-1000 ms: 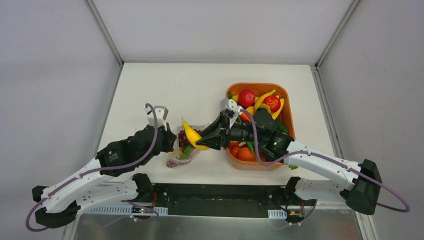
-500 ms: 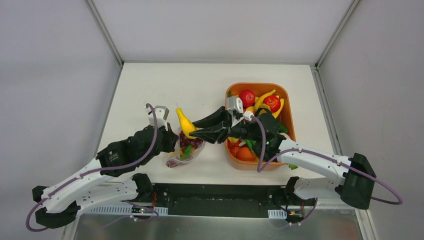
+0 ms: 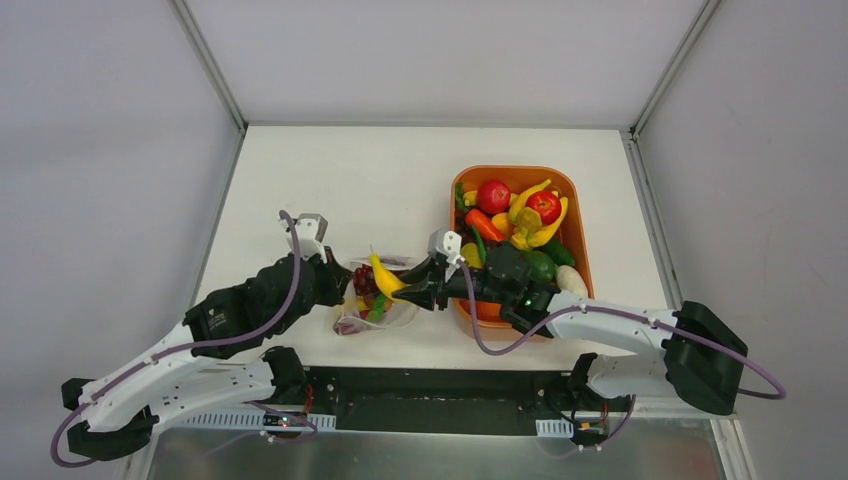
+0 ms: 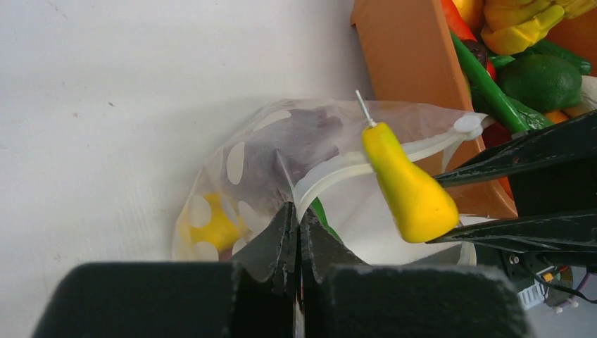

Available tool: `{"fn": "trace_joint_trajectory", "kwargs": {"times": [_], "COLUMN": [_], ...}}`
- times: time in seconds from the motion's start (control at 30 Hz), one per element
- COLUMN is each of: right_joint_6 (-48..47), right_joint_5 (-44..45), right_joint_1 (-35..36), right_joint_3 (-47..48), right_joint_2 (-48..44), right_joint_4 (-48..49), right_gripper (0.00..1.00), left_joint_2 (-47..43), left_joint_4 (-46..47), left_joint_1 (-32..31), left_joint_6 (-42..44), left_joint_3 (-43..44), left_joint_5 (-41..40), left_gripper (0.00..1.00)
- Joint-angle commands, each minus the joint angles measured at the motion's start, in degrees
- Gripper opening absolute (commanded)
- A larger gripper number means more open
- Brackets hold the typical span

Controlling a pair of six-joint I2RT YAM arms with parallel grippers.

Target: Place the food in the zip-top bag and seal the zipper

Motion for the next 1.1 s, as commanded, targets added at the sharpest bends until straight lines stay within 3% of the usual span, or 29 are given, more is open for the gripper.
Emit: {"fn": "trace_joint_trajectory", "kwargs": {"times": [0.0,0.2,0.4,0.5,0.63,0.83,1.07], "right_joint_6": [-14.33,-25.73,-26.41,-28.08,-31.41,-37.18,-35.01], "right_joint_5": [-1.51,-7.04,-5.91,-7.99,-9.16,-10.24,-2.72], "right_joint_1": [-0.07,0.03,0.80,1.01,1.19,1.84,2.30], "right_joint_3": [6.43,13.18,8.47,7.72,9.27,15.46,18.13], "right_joint_2": [-1.87,-0.26,-3.52,-4.63,-3.75,1.38,3.18], "right_joint_4": [-15.53,-31.18,-19.88,-19.36,-23.01,-37.16,-36.81], "right_gripper": [0.11,0.18,0.18,0.18,0.19,0.24,0.59], "left_joint_2": [-1.39,-1.09,0.90,0.98,0.73,1.83,2.77], "left_joint_4": [0.44,-0.59,-2.16,-3.03,-3.08,-0.69,0.22], "left_joint_1": [-0.62,-0.61,-0.64,-0.62,-0.62,-0.61,-0.62], "left_joint_6": [-0.87,-0.77,-1.53,-2.50,-3.40,-1.32,-0.01], "left_joint_3": [-0.29,0.73,2.10,2.20,2.64,3.88,4.46], "left_joint_5": [-3.15,-5.05,-6.69,-8.30,-10.13,-7.30,-4.72], "left_gripper": [0.00,0.00,0.01,0.00,0.00,0.01,0.00]}}
